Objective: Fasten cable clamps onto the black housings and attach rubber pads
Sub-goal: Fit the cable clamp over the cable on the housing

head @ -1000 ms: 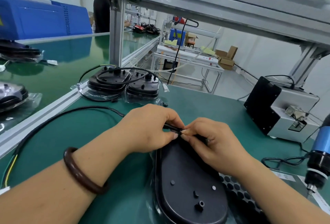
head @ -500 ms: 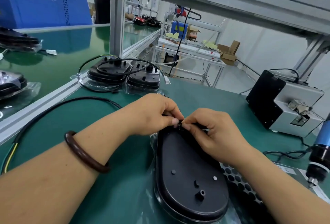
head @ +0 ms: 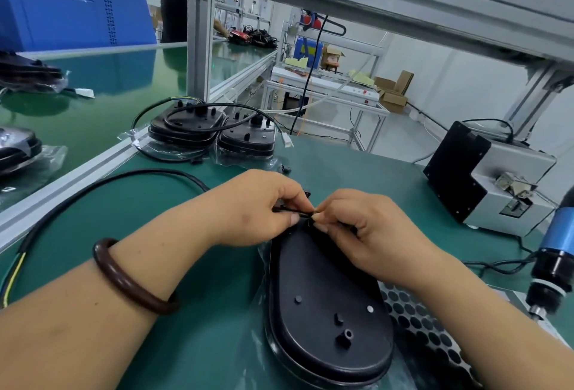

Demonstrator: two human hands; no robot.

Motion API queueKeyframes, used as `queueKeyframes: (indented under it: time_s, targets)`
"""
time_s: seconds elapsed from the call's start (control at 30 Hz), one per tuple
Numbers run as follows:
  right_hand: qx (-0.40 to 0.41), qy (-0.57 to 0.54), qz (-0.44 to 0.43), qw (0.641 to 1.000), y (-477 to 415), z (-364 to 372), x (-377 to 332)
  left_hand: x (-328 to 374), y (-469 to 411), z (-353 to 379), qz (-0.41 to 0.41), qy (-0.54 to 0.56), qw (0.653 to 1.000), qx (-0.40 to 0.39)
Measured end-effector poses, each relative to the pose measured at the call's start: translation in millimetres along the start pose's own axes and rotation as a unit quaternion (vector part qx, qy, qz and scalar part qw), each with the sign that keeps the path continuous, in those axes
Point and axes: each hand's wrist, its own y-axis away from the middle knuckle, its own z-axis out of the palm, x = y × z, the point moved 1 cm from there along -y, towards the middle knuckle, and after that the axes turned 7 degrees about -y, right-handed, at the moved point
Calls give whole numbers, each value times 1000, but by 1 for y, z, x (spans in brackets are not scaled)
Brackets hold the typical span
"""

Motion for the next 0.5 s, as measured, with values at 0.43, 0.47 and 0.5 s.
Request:
queueKeyframes:
  time_s: [0.43,0.47,0.5]
  targets:
    - [56,-102,104,988,-2,1,6,-1,-4,2,0,-15,1000,6]
    - [66,-132,130,980,-2,1,8,-2,-4,2,-1,-13,1000,8]
    - [71,-153,148,974,-1,1,10,-2,-4,3,-1,-8,1000,10]
